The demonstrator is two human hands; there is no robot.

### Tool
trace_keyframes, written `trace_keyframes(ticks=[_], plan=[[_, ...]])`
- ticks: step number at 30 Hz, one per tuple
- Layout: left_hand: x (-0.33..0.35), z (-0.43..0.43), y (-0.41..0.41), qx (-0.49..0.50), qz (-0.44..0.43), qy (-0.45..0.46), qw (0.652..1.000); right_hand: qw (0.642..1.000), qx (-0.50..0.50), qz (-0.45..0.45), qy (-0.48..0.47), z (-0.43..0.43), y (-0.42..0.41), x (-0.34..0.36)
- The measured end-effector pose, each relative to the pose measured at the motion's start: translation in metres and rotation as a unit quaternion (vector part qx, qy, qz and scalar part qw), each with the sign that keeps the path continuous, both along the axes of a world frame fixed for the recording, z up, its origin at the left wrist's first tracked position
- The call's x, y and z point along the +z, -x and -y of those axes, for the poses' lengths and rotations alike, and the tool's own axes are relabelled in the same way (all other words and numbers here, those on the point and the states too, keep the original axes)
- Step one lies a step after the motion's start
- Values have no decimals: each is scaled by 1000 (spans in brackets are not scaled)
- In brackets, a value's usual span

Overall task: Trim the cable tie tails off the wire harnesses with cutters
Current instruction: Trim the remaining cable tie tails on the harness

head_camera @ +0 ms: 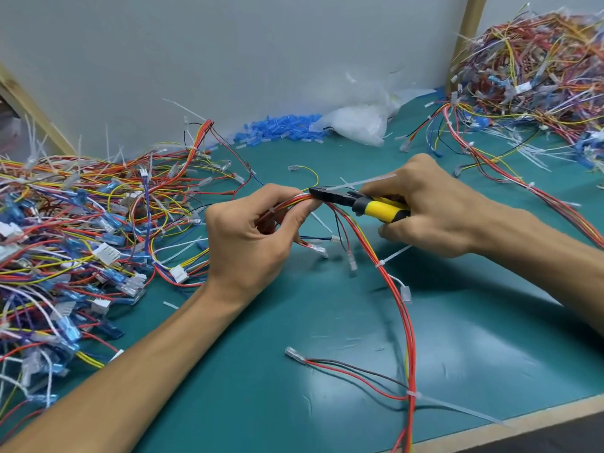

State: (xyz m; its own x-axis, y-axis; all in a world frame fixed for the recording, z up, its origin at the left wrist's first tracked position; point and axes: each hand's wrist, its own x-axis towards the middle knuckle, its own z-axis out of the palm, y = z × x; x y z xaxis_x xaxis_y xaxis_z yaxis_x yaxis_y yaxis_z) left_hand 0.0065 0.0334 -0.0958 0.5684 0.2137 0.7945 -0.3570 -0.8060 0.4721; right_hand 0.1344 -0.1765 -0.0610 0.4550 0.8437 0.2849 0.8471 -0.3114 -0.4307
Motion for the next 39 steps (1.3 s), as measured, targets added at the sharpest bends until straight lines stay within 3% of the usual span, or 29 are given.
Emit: trace_keyframes(ticks=[7, 16, 30, 39], plan=[[3, 0, 0, 7, 4, 17, 1000, 996, -6, -79, -30, -6, 7, -2], [2, -1, 0, 2, 4, 15, 1000, 999, -6, 11, -50, -2, -3, -3], [1, -2, 1, 9, -1, 0, 1000, 998, 6, 57, -4, 1, -10, 2], [1, -1, 3, 10, -1, -10, 1000, 1000, 3, 16, 8, 5, -6, 9]])
